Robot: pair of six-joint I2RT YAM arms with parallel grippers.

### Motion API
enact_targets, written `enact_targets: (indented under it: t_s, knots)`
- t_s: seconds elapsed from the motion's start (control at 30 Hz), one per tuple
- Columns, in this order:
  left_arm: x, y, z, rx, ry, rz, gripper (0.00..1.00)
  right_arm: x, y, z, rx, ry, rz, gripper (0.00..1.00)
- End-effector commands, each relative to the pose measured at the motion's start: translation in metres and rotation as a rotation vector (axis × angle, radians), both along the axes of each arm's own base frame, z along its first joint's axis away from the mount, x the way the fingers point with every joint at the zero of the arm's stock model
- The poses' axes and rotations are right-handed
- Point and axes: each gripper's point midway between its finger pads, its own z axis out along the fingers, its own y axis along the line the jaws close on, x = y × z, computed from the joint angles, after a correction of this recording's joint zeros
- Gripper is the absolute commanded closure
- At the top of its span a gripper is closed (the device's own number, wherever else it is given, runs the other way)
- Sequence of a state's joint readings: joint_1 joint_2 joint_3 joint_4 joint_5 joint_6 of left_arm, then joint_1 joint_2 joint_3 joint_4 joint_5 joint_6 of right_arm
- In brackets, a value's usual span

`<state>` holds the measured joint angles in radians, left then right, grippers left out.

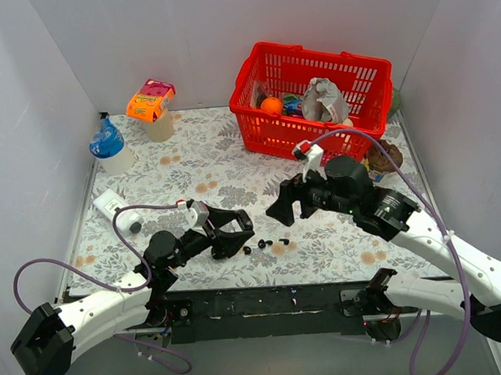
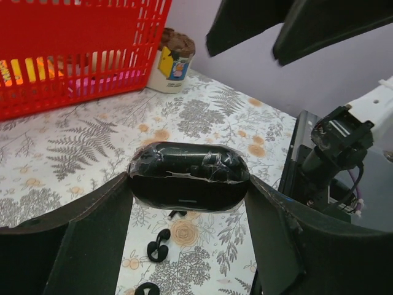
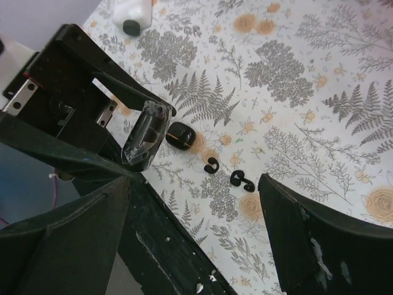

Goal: Insert the wireless bluetooth earbuds into the charging case
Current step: Pick up the charging case at the center of the board, then open the charging case.

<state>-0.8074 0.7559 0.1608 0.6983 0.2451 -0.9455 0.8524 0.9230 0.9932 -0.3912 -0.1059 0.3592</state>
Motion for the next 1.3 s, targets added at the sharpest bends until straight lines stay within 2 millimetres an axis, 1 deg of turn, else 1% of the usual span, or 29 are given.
enact_targets:
  t_s: [0.0,0.03,0.07,0.13,0.17,0.2,0.23,0.3,0.33,0.43,0.47,0.7,0.93,1.03,1.27]
  knots:
    - [-0.012,-0.006,0.026,-0.046,-0.117,-0.067,1.0,-0.007,0.009,-0.001,-0.076,0.069,0.021,0.08]
    - [-0.01,-0.006,0.025,-0.03,-0.128,-0.06,1.0,-0.01,0.014,-0.001,-0.075,0.076,0.035,0.08]
    - [-0.01,-0.008,0.028,-0.025,-0.139,-0.061,1.0,-0.01,0.019,-0.003,-0.078,0.085,0.042,0.08]
    - [-0.007,-0.009,0.026,0.005,-0.151,-0.047,1.0,-0.013,0.027,0.003,-0.048,0.093,0.054,0.07]
    - [-0.006,-0.009,0.028,0.01,-0.161,-0.045,1.0,-0.014,0.031,0.004,-0.041,0.099,0.062,0.07]
    - [-0.005,-0.01,0.026,0.027,-0.161,-0.036,1.0,-0.015,0.034,0.005,-0.032,0.109,0.064,0.07]
    - [-0.004,-0.011,0.024,0.04,-0.163,-0.031,1.0,-0.017,0.038,0.01,-0.022,0.106,0.079,0.07]
    - [-0.002,-0.013,0.023,0.072,-0.184,-0.025,1.0,-0.017,0.044,0.007,-0.03,0.118,0.082,0.07]
    - [0.001,-0.012,0.022,0.08,-0.184,-0.006,1.0,-0.021,0.049,0.007,-0.033,0.121,0.094,0.07]
    - [0.004,-0.013,0.024,0.095,-0.209,0.019,1.0,-0.019,0.056,-0.002,-0.073,0.141,0.081,0.07]
    - [0.004,-0.013,0.025,0.096,-0.212,0.024,1.0,-0.018,0.058,-0.008,-0.09,0.152,0.08,0.07]
    - [0.006,-0.013,0.03,0.105,-0.239,0.039,1.0,-0.011,0.058,-0.029,-0.138,0.189,0.023,0.07]
    - [0.003,-0.014,0.028,0.107,-0.243,0.027,1.0,-0.007,0.056,-0.047,-0.182,0.208,-0.012,0.08]
    - [0.001,-0.014,0.031,0.099,-0.248,0.025,1.0,-0.007,0.057,-0.051,-0.191,0.216,-0.008,0.09]
    - [0.0,-0.009,0.037,0.093,-0.267,0.038,1.0,0.0,0.048,-0.053,-0.211,0.203,-0.062,0.11]
